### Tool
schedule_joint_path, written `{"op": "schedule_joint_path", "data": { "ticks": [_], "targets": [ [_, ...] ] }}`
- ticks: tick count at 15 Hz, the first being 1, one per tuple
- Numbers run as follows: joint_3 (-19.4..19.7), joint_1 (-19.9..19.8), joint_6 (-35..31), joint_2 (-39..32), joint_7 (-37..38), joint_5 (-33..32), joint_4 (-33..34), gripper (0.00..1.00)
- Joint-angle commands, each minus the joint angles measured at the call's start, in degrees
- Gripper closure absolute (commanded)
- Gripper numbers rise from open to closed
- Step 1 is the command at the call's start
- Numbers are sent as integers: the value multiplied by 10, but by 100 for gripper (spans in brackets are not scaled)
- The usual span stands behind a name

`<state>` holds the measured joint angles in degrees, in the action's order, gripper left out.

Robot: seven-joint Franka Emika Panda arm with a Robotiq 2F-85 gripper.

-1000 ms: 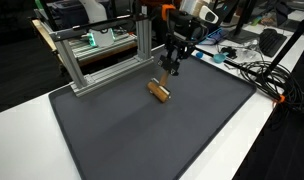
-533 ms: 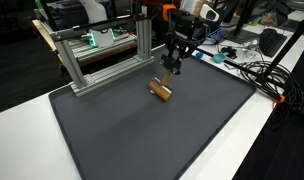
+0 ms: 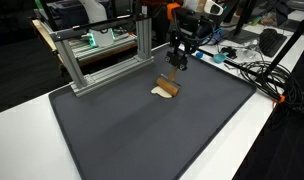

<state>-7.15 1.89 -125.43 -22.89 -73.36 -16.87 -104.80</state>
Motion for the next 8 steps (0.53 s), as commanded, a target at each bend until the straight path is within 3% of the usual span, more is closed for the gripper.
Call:
{"op": "schedule_joint_path", "data": {
  "ticks": [1, 8],
  "targets": [
    [-19, -21, -42, -35, -49, 66, -10, 79],
    [-30, -28, -36, -28, -107, 143, -9, 79]
  ]
}}
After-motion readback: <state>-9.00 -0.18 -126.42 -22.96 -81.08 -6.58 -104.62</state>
